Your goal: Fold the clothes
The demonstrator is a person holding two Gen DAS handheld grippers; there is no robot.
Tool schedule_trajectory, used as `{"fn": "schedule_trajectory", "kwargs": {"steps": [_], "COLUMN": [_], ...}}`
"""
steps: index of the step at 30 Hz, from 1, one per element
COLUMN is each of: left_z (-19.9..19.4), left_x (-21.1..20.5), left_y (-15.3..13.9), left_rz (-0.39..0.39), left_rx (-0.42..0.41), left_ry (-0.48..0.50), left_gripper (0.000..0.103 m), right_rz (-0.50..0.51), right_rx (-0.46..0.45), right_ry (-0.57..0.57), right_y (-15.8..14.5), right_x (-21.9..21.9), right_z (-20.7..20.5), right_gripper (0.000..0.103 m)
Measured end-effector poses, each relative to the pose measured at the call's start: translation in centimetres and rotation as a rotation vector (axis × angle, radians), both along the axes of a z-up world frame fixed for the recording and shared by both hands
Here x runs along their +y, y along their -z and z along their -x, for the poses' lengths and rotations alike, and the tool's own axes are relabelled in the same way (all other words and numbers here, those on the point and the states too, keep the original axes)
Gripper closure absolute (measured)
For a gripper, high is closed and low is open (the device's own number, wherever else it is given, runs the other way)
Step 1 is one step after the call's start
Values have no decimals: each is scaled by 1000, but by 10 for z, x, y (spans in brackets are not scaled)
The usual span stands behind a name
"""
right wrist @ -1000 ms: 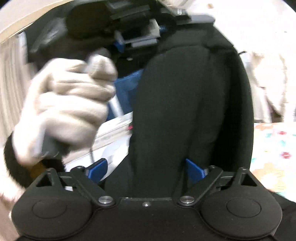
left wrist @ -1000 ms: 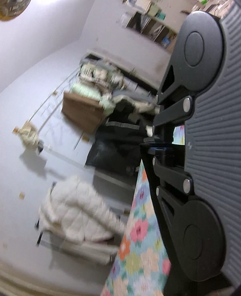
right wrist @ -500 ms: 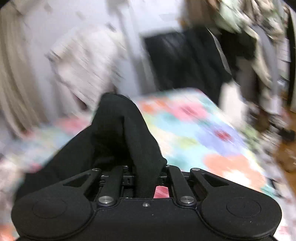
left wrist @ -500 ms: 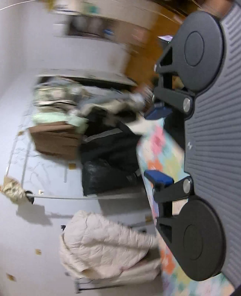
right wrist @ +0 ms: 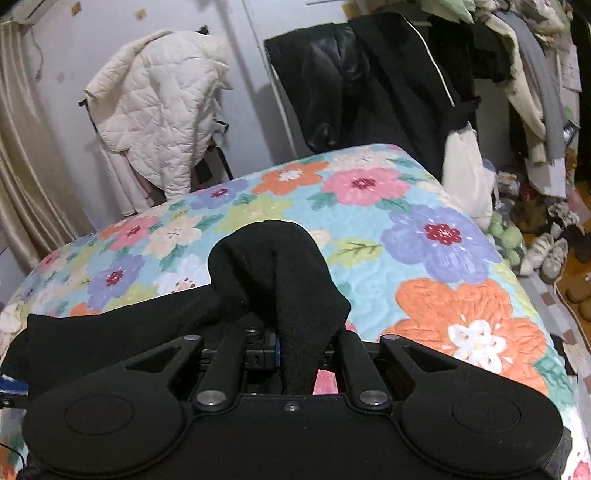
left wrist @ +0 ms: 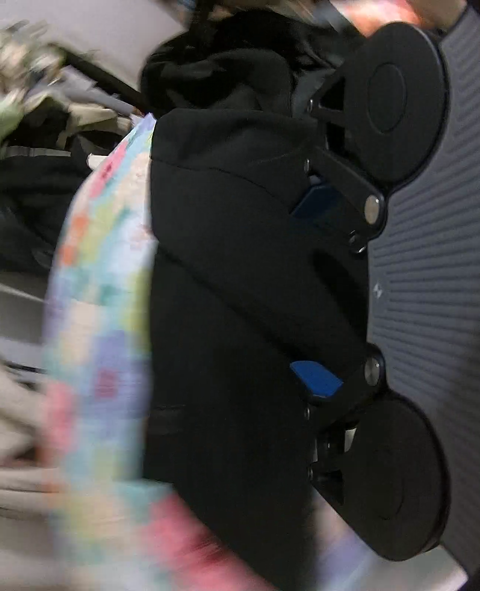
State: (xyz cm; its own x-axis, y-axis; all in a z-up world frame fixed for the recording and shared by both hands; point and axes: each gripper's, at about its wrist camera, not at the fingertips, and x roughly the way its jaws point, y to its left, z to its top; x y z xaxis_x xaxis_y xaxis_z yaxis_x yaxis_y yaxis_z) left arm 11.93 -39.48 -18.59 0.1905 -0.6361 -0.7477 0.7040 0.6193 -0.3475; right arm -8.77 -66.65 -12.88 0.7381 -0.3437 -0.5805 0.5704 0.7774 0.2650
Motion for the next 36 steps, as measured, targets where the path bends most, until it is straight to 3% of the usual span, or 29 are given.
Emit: {"fn": "schedule_trajectory", "kwargs": {"steps": [1,2,4,6,9,13,16,18,19,20,21,22,24,28,31,36], "left_z": [-7,-8,0,11,21,-7,-35,-53,-62,-70,-74,-75,-71,-44,-29,-14], "left_x": [2,0,-5,-12,-15,-40,-76,-100,-115,-135,-154,-169,-190,-181,-146,-68], "left_y": [13,20,19,11,-35,-115,-150,-158,-158,-150,-140,-129,-112,-89,-85,-75], "left_rz": [21,35,15,-11,64,205,262,308,311,260,184,110,-8,-107,-109,-143], "left_rx": [74,92,52,-8,-168,-334,-445,-472,-483,-498,-514,-535,-553,-533,-502,-410], "left_ry": [-21,-29,-9,19,20,-45,-101,-107,-97,-105,-123,-130,-127,-25,-63,-116], "left_gripper": [23,27,70,90,97,97,97,95,88,82,55,40,37,37,30,26], "right_rz": [12,24,25,25,66,206,344,304,242,181,114,32,-26,80,155,137], "right_rx": [-4,-7,-40,-75,-149,-282,-238,-217,-174,-122,-59,41,139,214,209,119], "right_ry": [-7,-15,-32,-46,-53,-31,21,92,145,175,192,219,252,216,233,243], "right_y": [2,3,8,12,8,-29,-40,-30,-17,-3,14,33,55,46,30,18], "right_x": [1,3,1,-1,-1,8,7,-9,-24,-38,-51,-62,-64,-49,-43,-43], "right_z": [-3,-6,-5,-4,1,14,14,18,17,15,11,5,0,-7,-3,5], "right_gripper": [93,93,92,93,93,95,95,95,94,90,79,76,64,52,48,48]}}
